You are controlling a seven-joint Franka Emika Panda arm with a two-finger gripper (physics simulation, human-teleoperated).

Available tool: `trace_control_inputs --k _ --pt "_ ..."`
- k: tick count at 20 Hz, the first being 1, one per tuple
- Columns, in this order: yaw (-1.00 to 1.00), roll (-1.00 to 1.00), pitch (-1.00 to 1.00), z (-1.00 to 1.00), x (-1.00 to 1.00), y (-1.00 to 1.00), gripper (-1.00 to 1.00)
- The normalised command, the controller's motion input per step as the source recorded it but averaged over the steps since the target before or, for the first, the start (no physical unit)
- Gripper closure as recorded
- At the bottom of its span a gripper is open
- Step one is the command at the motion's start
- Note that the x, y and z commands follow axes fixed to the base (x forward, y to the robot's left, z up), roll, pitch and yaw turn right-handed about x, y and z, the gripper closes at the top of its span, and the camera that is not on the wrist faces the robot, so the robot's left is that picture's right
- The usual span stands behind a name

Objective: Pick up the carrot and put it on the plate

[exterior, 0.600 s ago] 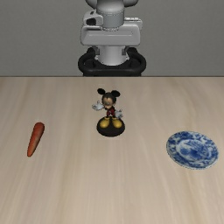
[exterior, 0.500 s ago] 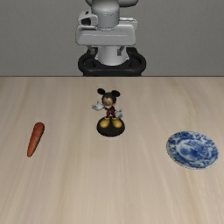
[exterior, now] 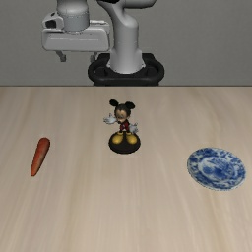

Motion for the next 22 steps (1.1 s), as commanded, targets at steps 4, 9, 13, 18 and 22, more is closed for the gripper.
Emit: trace_control_inputs --k 4,9,13,18,22 --pt "0.00 0.00 0.00 0.00 0.00 -1.00 -1.00" --pt "0.00 0.00 0.00 0.00 0.20 -0.80 -1.00" --pt "0.00 0.00 0.00 0.00 1.00 0.00 -1.00" --pt "0.00 0.00 0.00 0.00 1.00 0.00 -1.00" --pt "0.00 0.00 0.00 -0.25 0.50 -0.25 -1.00"
